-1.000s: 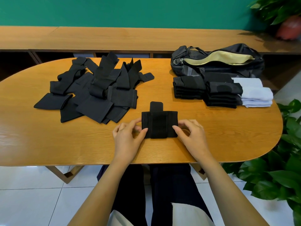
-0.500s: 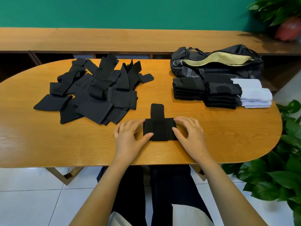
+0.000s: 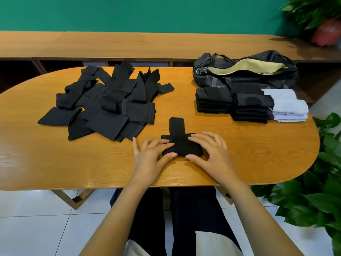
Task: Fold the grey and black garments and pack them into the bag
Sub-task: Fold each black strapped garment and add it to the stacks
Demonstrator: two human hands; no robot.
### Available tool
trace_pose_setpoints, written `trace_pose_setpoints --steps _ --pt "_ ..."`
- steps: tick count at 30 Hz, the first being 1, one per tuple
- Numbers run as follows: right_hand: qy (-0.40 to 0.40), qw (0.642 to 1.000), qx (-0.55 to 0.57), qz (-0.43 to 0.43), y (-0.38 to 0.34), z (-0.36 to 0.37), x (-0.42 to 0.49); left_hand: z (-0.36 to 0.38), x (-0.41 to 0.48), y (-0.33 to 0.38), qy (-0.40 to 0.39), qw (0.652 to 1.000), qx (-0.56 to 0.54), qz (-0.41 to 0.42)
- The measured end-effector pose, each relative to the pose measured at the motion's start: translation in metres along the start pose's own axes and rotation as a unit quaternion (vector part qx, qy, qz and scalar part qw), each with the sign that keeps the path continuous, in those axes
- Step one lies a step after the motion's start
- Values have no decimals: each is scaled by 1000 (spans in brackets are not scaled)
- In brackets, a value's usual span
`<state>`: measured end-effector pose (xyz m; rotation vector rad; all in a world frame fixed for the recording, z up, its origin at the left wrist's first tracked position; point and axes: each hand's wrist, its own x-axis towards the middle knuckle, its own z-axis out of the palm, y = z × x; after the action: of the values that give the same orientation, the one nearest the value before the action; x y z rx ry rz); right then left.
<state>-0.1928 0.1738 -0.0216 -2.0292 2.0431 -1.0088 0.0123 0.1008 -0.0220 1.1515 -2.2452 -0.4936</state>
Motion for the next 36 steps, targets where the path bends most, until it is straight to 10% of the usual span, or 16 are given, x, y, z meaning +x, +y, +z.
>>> trace_pose_setpoints --steps 15,36 --pt "39 995 41 -76 0 2 -1 2 -1 -1 8 998 -55 33" --pt "62 991 80 88 3 0 -2 3 -1 -3 65 987 -137 -43"
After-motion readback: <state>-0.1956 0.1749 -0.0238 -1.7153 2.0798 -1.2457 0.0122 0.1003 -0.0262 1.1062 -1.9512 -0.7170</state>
